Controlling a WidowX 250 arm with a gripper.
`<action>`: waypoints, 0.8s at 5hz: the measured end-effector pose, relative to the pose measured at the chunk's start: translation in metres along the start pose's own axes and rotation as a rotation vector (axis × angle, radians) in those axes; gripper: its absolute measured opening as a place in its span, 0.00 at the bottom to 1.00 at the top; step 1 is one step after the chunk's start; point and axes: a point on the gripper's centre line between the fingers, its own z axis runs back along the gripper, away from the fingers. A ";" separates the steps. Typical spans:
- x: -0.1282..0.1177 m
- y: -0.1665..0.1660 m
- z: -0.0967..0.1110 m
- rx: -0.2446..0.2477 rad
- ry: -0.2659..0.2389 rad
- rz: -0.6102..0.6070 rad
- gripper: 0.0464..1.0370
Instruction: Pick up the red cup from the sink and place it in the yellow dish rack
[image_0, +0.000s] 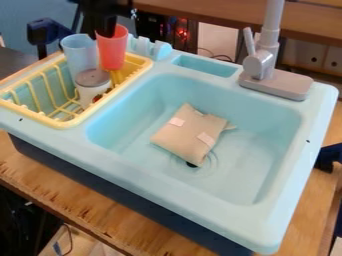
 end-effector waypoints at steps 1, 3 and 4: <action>0.001 0.004 -0.006 -0.038 -0.023 0.001 0.05; 0.006 -0.007 -0.014 -0.120 -0.051 -0.029 0.05; 0.004 -0.007 -0.019 -0.130 -0.020 -0.004 0.05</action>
